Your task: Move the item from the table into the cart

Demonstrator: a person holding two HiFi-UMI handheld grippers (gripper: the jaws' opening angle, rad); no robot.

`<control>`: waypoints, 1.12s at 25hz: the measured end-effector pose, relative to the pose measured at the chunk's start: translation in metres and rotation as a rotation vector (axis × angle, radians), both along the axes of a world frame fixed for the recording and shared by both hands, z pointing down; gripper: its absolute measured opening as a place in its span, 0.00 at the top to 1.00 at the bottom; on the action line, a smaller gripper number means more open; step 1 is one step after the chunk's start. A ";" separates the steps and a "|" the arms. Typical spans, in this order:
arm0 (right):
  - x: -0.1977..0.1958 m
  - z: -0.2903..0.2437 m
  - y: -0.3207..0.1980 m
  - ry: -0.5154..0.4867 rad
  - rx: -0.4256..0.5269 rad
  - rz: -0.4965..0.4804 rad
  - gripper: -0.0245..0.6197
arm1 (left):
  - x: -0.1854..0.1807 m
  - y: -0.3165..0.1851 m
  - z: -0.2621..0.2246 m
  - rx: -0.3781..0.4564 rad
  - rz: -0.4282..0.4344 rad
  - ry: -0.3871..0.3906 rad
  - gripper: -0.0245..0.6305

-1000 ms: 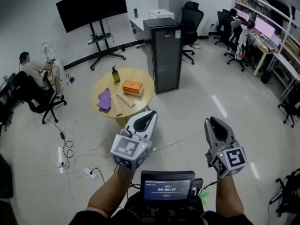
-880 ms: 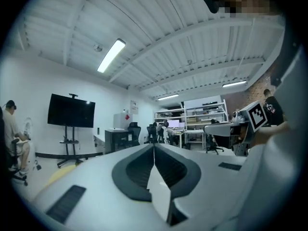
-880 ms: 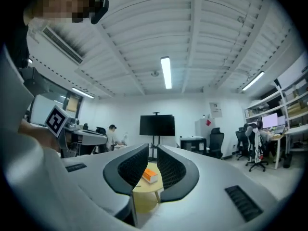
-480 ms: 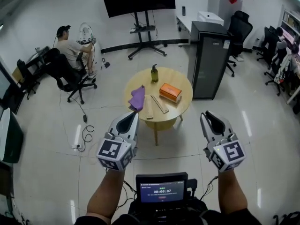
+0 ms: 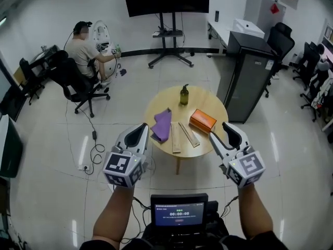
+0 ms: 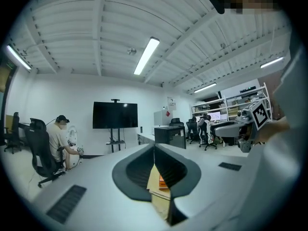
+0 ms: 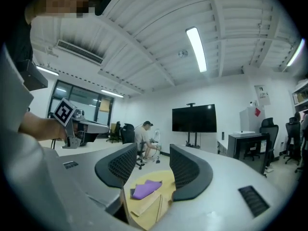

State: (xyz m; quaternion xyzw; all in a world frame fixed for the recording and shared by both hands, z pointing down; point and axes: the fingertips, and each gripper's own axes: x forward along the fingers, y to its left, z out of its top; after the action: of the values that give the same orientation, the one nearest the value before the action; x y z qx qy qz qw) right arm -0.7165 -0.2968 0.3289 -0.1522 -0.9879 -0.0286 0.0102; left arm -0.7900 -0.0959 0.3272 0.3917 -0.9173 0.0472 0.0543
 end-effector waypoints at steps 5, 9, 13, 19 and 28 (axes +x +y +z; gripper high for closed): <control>-0.139 0.010 -0.057 -0.007 0.001 -0.037 0.63 | -0.125 -0.057 0.009 0.011 -0.027 0.022 0.94; -0.248 -0.009 -0.107 -0.017 0.000 -0.081 0.63 | -0.215 -0.104 -0.010 0.011 -0.053 0.016 0.94; -0.363 -0.016 -0.130 -0.024 0.031 -0.110 0.52 | -0.328 -0.124 -0.011 0.011 -0.055 0.007 0.94; -0.515 -0.019 -0.131 -0.010 -0.006 -0.099 0.44 | -0.478 -0.122 -0.009 0.034 -0.054 -0.022 0.94; -0.706 0.039 -0.160 0.024 -0.029 -0.044 0.44 | -0.652 -0.181 0.064 0.052 0.091 0.025 0.94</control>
State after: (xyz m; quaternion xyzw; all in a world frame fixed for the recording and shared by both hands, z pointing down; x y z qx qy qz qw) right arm -1.4221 -0.4566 0.3682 -0.1741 -0.9845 -0.0127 0.0193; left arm -1.4421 -0.2773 0.3911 0.4347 -0.8988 0.0207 0.0532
